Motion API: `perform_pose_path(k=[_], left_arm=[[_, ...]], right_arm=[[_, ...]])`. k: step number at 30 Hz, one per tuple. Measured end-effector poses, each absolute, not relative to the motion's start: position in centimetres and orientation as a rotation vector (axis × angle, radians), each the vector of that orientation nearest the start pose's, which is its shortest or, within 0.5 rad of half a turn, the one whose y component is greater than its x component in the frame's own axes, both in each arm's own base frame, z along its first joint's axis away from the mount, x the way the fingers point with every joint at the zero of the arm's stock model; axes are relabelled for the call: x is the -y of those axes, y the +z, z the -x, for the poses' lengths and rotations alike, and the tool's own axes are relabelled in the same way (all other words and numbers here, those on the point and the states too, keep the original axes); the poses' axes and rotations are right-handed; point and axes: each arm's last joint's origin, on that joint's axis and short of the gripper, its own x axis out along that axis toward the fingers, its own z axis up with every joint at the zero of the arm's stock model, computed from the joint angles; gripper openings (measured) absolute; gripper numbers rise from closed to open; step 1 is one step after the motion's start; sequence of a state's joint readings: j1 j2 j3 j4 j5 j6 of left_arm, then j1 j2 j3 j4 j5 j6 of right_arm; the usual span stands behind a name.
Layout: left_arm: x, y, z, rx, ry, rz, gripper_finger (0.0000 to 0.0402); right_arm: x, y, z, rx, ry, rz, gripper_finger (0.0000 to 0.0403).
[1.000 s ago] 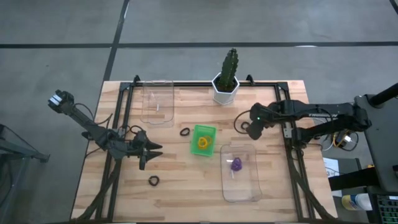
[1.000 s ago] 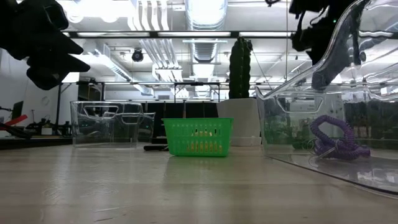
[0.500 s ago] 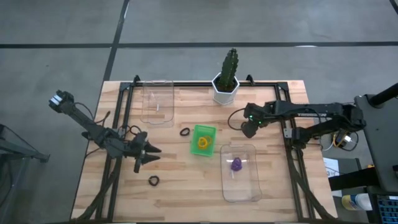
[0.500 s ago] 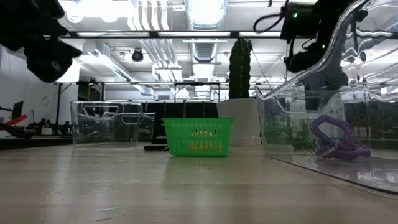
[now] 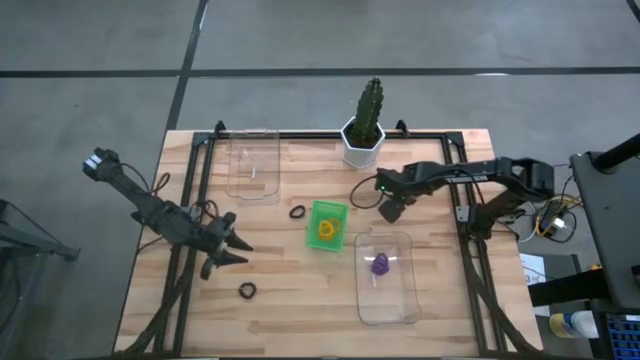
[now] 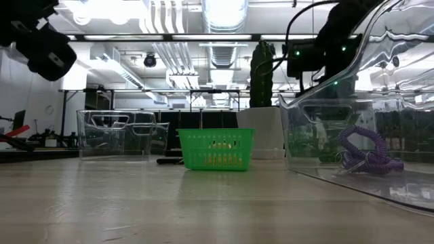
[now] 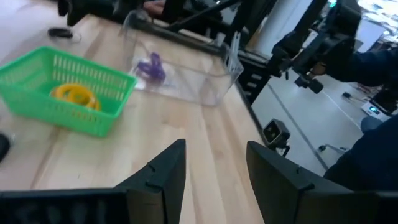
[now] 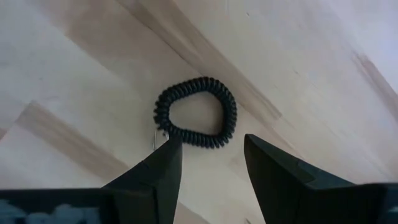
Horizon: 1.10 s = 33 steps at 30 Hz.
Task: Sort spring keychains
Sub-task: Put the top right black spring keychain into the left transparent bin
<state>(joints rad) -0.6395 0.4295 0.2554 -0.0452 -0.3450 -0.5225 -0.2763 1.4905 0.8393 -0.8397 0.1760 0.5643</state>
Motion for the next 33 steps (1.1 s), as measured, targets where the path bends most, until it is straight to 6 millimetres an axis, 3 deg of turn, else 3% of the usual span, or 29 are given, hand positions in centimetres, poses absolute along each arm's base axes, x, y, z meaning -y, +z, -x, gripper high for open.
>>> perform_pose_path(k=[16,21,29,33], left_arm=[[6.5,20.5,-10.4,-0.313,-0.215,0.444,0.0161],[6.5,20.5,-10.4,-0.314,-0.214,0.451,0.0161],[6.5,20.5,-10.4,-0.316,-0.211,0.468,0.0161],[6.5,20.5,-10.4,-0.316,-0.211,0.469,0.0161]], right_arm=[[7.7,13.6,-23.9,-1.467,-0.83,-0.513,0.0157],[7.8,13.4,-23.9,-1.473,-0.83,-0.524,0.012],[7.7,13.8,-23.7,-1.461,-0.816,-0.537,0.0019],[7.7,14.1,-23.6,-1.447,-0.816,-0.537,0.0014]])
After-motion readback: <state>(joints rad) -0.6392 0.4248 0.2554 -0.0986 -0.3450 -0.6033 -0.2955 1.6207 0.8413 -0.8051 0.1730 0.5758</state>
